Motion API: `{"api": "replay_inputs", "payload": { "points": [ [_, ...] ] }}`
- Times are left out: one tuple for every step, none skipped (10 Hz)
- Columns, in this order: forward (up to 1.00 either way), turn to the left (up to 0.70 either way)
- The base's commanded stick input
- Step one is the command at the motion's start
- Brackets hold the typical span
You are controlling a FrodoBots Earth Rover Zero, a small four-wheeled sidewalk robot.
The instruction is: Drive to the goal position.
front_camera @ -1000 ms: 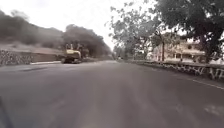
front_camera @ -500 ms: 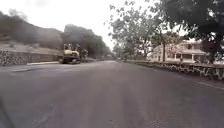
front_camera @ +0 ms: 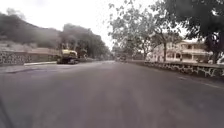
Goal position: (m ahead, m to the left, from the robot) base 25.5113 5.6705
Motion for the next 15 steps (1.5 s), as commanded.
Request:
{"api": "replay_inputs", "payload": {
  "points": [
    [0.7, 0.0],
    [0.7, 0.0],
    [0.7, 0.0],
    [0.7, 0.0],
    [0.7, 0.0],
    [0.7, 0.0],
    [0.7, 0.0],
    [0.7, 0.0],
    [0.7, 0.0],
    [0.7, 0.17],
    [0.7, 0.27],
    [0.7, 0.23],
    [0.7, 0.0],
    [0.7, 0.0],
    [0.7, 0.0]
  ]
}}
